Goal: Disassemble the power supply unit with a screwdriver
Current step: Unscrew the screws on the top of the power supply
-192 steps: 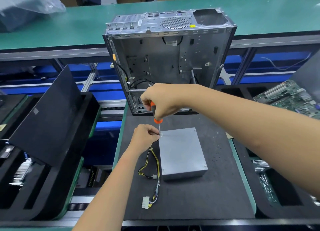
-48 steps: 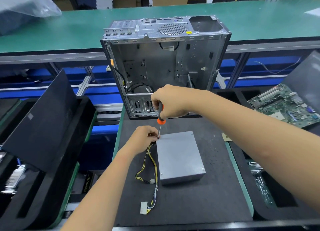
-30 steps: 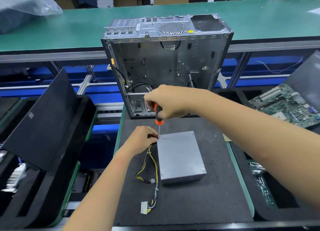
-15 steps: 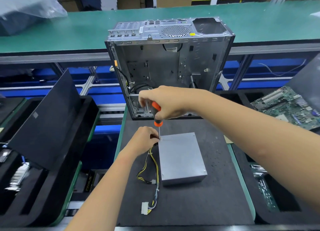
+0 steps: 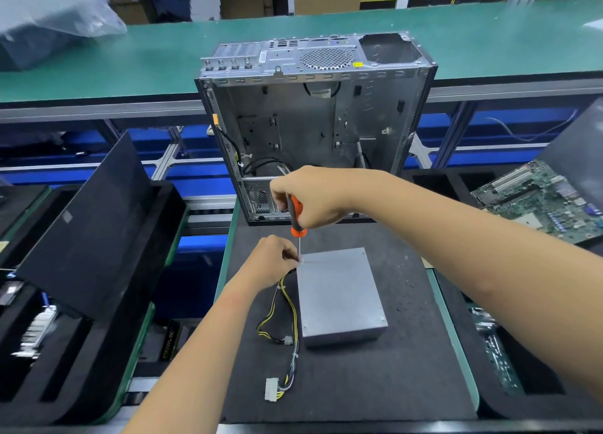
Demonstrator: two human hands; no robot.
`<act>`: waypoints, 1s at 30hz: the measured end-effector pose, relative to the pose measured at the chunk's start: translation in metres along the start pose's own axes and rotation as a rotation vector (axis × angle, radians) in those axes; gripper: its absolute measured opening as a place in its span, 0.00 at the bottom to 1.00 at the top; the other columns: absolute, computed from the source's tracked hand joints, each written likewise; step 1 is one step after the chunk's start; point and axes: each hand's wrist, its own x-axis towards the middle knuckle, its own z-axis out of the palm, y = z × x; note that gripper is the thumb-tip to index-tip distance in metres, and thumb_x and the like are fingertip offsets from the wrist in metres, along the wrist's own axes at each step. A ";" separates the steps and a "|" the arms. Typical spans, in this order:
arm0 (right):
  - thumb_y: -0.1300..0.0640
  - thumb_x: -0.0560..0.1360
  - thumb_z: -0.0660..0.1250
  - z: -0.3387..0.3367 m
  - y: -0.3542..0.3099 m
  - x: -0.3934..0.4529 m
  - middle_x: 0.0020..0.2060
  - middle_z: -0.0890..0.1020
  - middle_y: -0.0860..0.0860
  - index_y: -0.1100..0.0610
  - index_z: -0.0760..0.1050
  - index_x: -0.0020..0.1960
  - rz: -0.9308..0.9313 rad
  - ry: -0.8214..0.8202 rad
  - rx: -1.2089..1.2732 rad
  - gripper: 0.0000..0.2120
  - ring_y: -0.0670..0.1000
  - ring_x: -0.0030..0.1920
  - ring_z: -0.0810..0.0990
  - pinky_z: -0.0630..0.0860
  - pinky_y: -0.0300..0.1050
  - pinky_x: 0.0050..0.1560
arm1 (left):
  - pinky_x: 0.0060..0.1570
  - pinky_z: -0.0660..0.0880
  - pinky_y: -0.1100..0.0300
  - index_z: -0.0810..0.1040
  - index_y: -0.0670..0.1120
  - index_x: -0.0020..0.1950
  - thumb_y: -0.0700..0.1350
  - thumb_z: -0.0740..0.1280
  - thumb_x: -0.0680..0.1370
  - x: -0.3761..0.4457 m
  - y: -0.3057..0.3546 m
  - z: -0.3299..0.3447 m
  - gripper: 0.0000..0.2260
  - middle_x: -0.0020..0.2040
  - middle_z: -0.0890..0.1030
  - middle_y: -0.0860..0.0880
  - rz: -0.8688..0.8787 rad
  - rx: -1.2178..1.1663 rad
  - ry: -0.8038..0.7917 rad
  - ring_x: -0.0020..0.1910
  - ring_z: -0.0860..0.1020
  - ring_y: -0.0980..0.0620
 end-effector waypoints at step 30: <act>0.58 0.73 0.68 0.001 0.001 -0.006 0.37 0.71 0.43 0.55 0.74 0.49 0.002 0.071 -0.055 0.06 0.43 0.35 0.69 0.62 0.39 0.30 | 0.47 0.75 0.51 0.78 0.43 0.43 0.40 0.66 0.75 0.006 0.004 0.011 0.03 0.46 0.79 0.50 0.115 0.364 0.011 0.45 0.77 0.49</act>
